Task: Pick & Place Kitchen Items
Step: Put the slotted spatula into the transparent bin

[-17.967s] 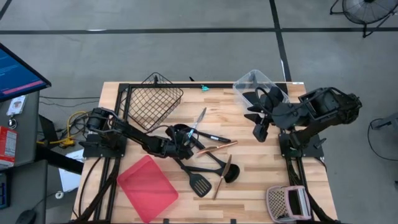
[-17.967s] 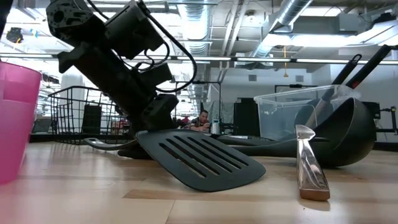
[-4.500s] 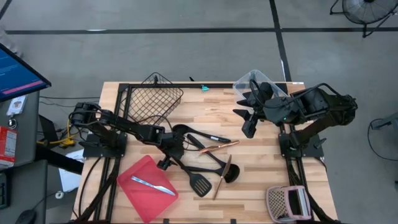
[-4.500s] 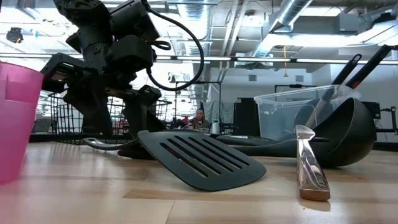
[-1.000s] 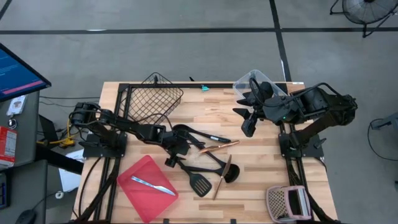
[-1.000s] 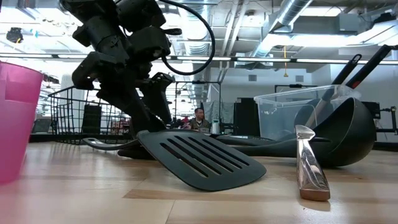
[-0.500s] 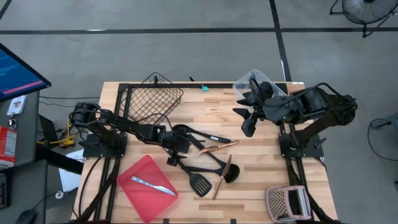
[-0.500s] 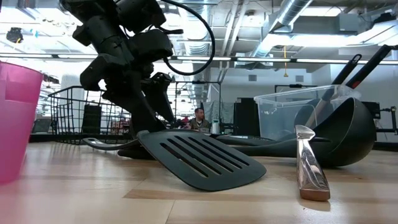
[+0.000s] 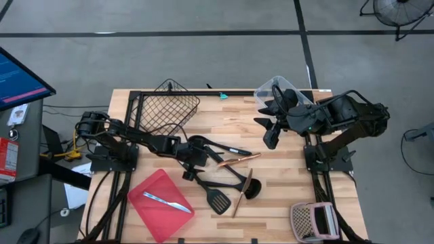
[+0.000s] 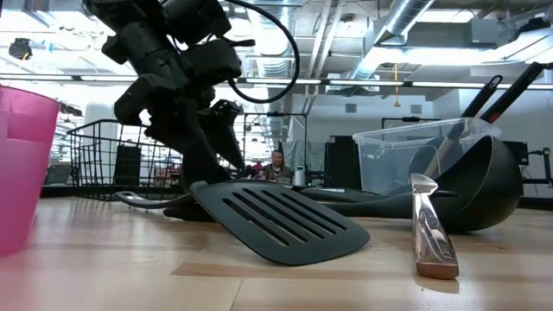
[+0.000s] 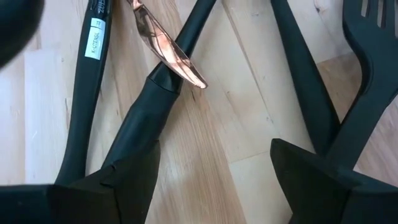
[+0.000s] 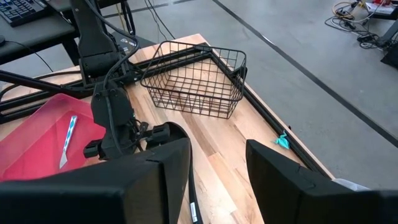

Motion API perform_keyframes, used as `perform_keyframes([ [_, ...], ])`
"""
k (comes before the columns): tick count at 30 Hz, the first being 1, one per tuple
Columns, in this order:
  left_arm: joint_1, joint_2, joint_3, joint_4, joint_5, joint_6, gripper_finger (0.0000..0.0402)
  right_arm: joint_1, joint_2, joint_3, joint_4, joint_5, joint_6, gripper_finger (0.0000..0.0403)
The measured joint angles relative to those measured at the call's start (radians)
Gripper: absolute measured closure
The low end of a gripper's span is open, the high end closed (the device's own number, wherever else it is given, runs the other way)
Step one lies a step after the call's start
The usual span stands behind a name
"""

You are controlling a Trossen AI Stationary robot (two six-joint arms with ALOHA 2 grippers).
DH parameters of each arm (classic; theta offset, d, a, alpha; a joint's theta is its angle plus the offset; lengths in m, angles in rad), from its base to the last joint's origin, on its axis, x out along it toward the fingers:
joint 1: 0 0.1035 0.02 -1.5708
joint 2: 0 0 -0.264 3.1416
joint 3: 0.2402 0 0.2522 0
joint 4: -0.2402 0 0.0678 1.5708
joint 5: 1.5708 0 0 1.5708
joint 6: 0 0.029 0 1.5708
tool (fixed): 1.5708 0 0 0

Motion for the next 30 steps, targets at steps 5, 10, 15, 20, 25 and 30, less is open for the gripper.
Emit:
perform_keyframes([
  [5,0.0,0.0,0.0,0.005,0.0,0.0,0.0112,0.0,0.0,0.0,0.0,0.0,0.0,0.0249],
  [10,0.0,0.0,0.0,0.02,-0.001,-0.015,0.0112,0.0,0.0,0.0,0.0,0.0,0.0,0.0249],
  [15,0.0,0.0,0.0,0.023,-0.001,-0.016,0.0112,0.0,0.0,0.0,0.0,0.0,0.0,0.0249],
  [20,0.0,0.0,0.0,0.027,-0.005,-0.018,0.0112,0.0,0.0,0.0,0.0,0.0,0.0,0.0249],
  [25,0.0,0.0,0.0,0.033,-0.019,-0.018,0.0111,0.0,0.0,0.0,0.0,0.0,0.0,0.0249],
  [30,0.0,0.0,0.0,0.039,-0.034,-0.018,0.0109,-0.005,0.0,0.0,0.0,0.0,0.0,0.0249],
])
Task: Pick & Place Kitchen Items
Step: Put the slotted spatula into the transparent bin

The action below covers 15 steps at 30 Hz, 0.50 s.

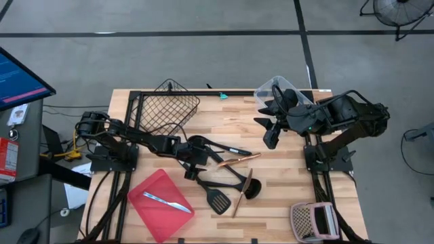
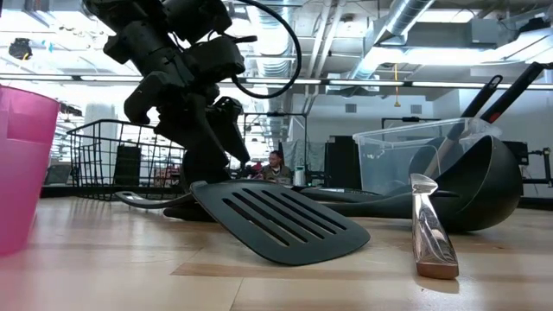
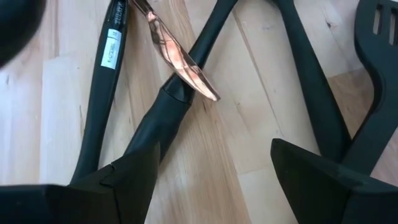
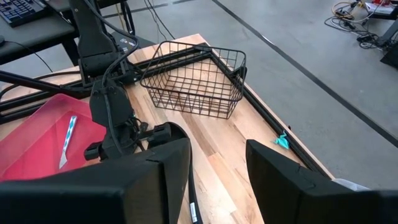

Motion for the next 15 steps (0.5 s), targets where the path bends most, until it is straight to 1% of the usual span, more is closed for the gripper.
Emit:
perform_keyframes([
  [15,0.0,0.0,0.0,0.044,0.0,0.0,0.0109,-0.013,0.0,0.0,0.018,0.001,0.008,0.0249],
])
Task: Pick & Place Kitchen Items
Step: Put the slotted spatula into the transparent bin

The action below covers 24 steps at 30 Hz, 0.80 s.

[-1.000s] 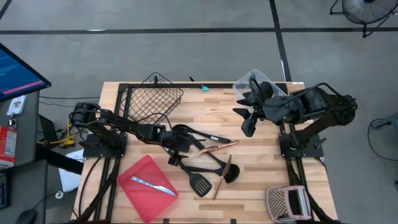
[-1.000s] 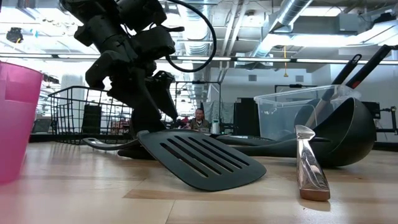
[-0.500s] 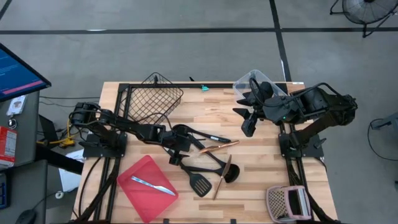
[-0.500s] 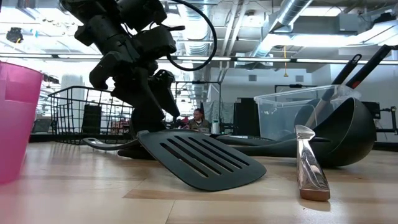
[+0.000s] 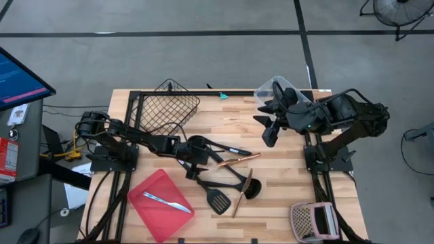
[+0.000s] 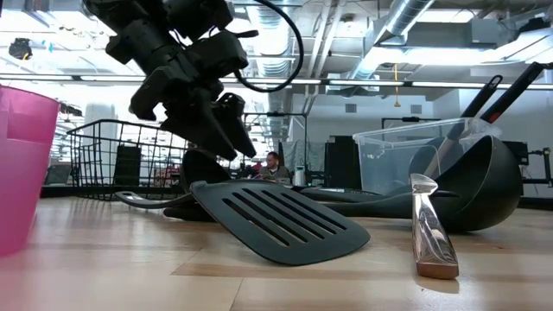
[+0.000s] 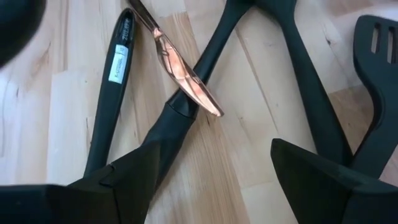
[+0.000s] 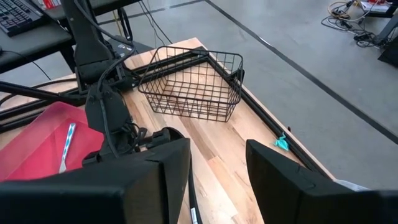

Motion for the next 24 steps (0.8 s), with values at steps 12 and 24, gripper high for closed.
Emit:
perform_keyframes([
  [12,-0.006,0.0,0.0,0.0,0.116,0.017,0.0109,0.0,0.0,0.0,0.0,0.0,-0.002,0.0249],
  [24,-0.041,0.007,0.0,-0.055,0.194,0.026,0.0109,0.0,0.0,0.0,0.0,-0.001,0.0,0.0249],
])
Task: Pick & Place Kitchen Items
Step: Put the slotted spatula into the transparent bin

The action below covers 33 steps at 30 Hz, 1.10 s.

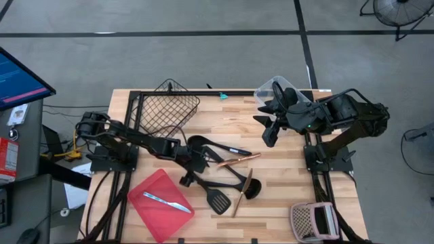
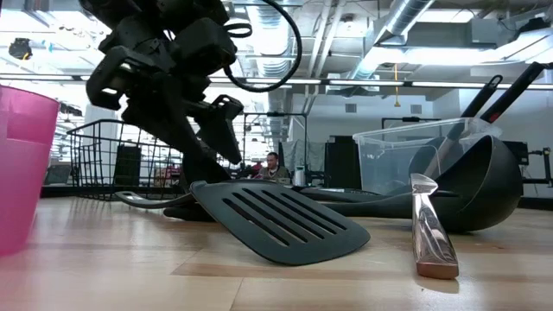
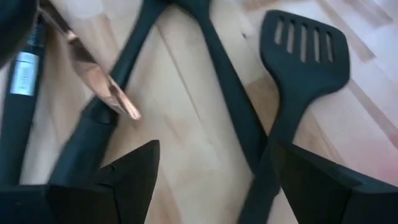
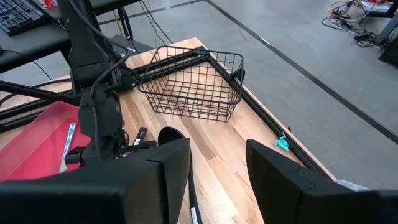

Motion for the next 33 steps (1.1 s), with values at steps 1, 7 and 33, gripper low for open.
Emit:
perform_keyframes([
  [1,-0.004,0.005,0.0,0.0,0.0,0.0,0.0109,0.0,0.0,0.0,0.0,0.0,0.0,0.0249],
  [7,-0.018,0.05,0.0,-0.024,0.001,-0.007,0.0109,0.003,0.0,0.0,0.0,0.0,0.0,0.0249],
  [33,-0.048,0.14,0.003,-0.074,-0.024,0.004,0.0234,-0.006,0.0,0.0,-0.003,0.0,-0.01,0.0249],
])
